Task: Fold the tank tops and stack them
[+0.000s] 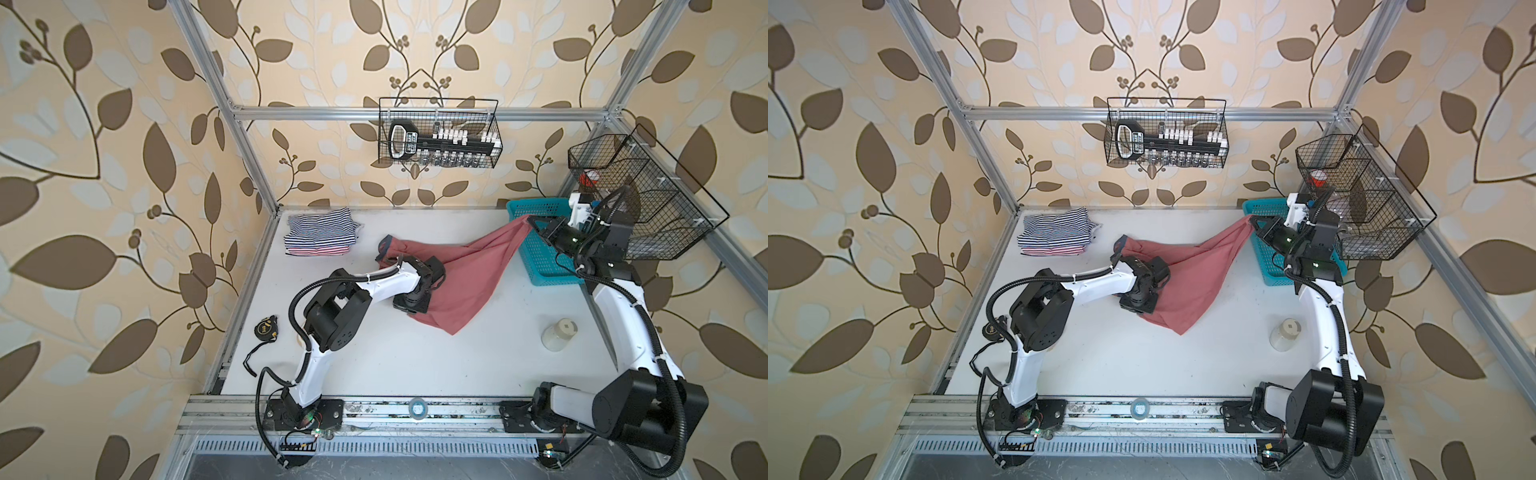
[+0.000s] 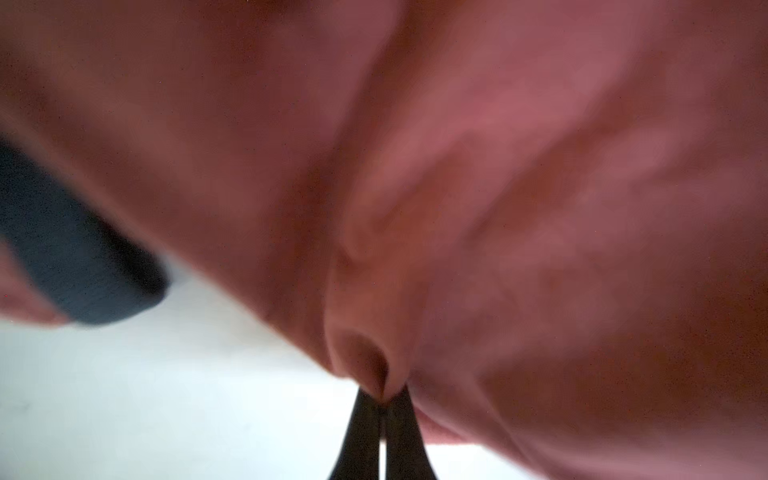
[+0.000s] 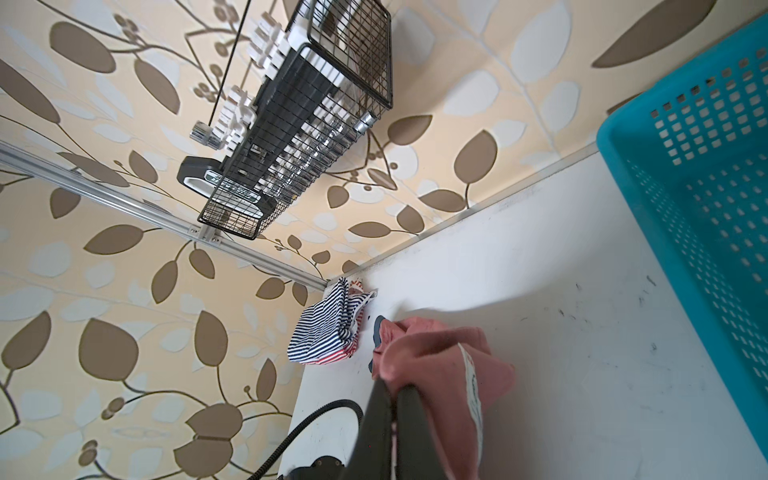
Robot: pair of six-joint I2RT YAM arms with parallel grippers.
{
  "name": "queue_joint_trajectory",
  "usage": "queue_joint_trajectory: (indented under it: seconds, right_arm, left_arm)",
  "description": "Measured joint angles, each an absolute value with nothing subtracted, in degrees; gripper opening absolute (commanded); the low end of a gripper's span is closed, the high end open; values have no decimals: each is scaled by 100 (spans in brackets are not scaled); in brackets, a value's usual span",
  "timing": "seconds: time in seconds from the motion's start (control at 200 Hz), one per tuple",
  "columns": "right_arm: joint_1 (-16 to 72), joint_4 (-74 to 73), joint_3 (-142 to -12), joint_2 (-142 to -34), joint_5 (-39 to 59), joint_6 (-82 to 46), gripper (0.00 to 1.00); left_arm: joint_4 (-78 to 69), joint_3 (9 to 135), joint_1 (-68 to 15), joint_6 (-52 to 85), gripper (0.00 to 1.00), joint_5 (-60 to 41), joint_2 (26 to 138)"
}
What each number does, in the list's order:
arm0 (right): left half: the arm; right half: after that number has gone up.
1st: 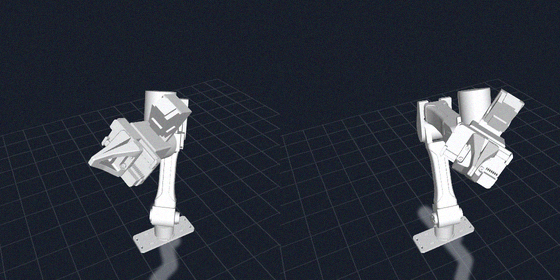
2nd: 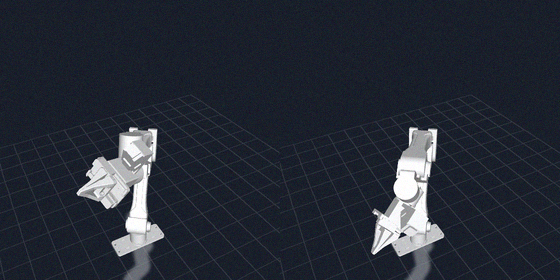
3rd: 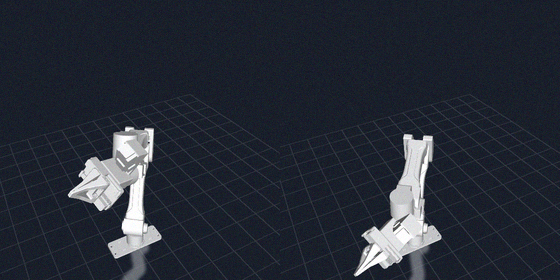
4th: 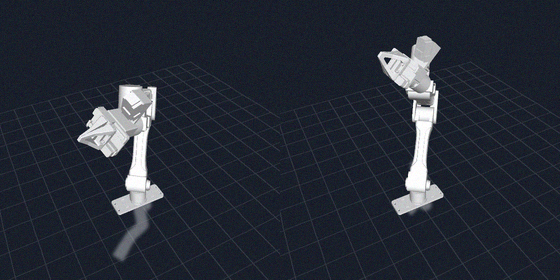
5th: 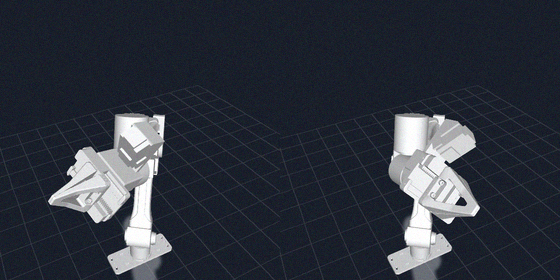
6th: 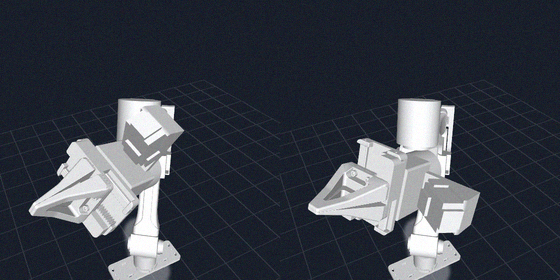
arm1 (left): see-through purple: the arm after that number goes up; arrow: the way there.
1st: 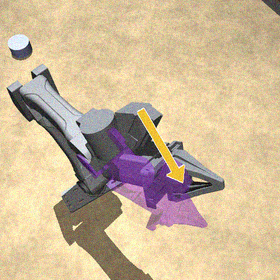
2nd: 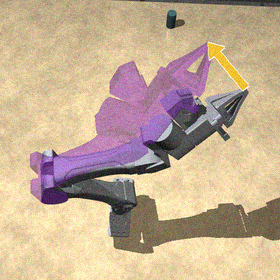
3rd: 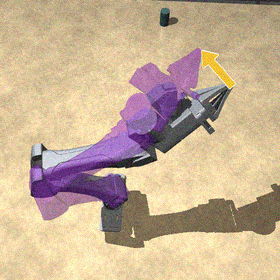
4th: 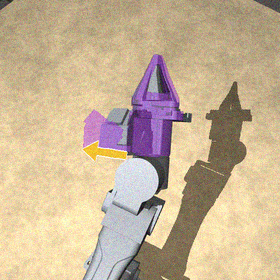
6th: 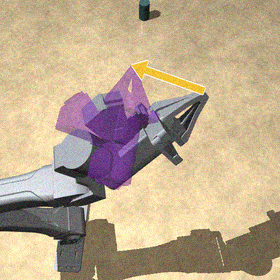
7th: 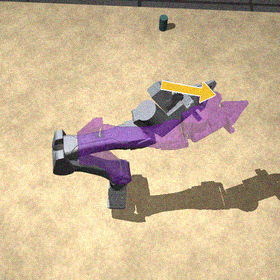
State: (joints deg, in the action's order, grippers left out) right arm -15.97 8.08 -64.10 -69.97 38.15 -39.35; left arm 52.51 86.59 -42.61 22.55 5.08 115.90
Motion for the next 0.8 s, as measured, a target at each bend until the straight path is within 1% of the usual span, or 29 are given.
queue_joint_trajectory:
  seconds: [0.215,0.245,0.3,0.33,0.35,0.395,0.46,0.555,0.685,0.8]
  right_arm:
    - [-1621,1223,-6114,-6541,3811,-3706,0]
    - [-1623,1315,-6053,-6486,3806,-3662,0]
    - [-1623,1483,-5942,-6399,3791,-3575,0]
    - [-1625,1577,-5878,-6346,3791,-3524,0]
    - [-1625,1627,-5828,-6305,3787,-3489,0]
    - [-1627,1750,-5704,-6213,3789,-3428,0]
    - [-1627,1918,-5524,-6069,3791,-3341,0]
    - [-1625,2147,-5295,-5909,3789,-3186,0]
    - [-1612,2377,-5074,-5798,3778,-3050,0]
    - [-1564,2445,-4980,-5782,3747,-2974,0]
  left_arm:
    - [5710,8442,-3573,1455,0,657,10562]
    - [5760,8442,-3520,1352,10,672,10488]
    - [5848,8444,-3496,1194,26,716,10436]
    - [5894,8444,-3494,1155,40,746,10436]
    - [5920,8444,-3494,1122,46,777,10444]
    - [5972,8444,-3494,1079,55,801,10473]
    - [6025,8444,-3494,1092,61,816,10477]
    - [6071,8477,-3494,1238,61,840,10462]
    - [5935,8405,-3610,1649,45,648,10099]
    - [5594,8123,-4219,2169,38,252,9452]
